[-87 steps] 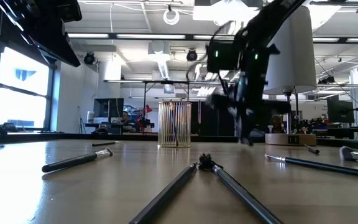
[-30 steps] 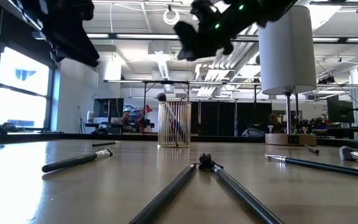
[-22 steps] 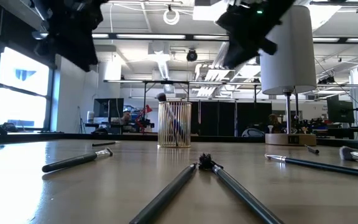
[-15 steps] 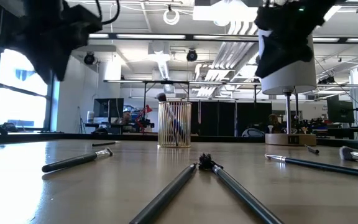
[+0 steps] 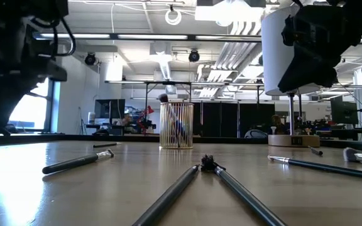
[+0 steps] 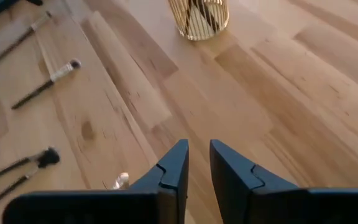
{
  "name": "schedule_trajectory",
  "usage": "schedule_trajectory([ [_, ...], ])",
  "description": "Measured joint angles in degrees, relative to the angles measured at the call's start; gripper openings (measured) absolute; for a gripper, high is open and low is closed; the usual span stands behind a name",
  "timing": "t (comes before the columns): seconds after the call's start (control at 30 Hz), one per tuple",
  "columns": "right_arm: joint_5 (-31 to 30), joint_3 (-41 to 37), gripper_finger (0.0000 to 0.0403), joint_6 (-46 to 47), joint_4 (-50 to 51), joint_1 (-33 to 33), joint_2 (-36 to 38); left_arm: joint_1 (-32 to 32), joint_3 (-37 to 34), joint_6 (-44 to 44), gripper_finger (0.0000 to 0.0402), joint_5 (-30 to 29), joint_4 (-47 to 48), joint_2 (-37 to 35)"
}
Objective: Put items in baskets/containers
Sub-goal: Put the black eyeshadow brush into the gold container
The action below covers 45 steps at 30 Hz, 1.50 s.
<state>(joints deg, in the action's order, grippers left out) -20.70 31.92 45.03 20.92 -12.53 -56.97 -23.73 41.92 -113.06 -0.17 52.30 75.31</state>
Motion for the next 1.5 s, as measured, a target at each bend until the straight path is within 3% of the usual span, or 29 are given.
schedule_trajectory([
  [0.37,-1.40,0.02,0.0037,-3.03,-3.05,0.04,0.09,0.09,-10.28,-5.32,0.0133,0.96,-12.45,-0.35],
  [0.63,-2.46,0.02,0.0030,-3.06,-3.22,0.04,0.09,0.15,-10.26,-5.68,0.0129,3.11,-12.98,-0.58],
  [1.13,-3.15,0.04,0.0028,-3.35,-4.81,0.13,0.09,0.11,-9.38,-5.72,0.0074,5.20,-13.63,-0.46],
  [1.4,-2.75,0.04,0.0028,-4.78,-5.39,0.11,0.07,0.02,-9.74,-6.76,0.0010,1.91,-12.23,-0.52],
  [1.5,-2.73,0.04,0.0027,-5.01,-5.39,0.10,0.07,0.04,-11.56,-8.27,0.0007,1.84,-13.81,-0.65],
])
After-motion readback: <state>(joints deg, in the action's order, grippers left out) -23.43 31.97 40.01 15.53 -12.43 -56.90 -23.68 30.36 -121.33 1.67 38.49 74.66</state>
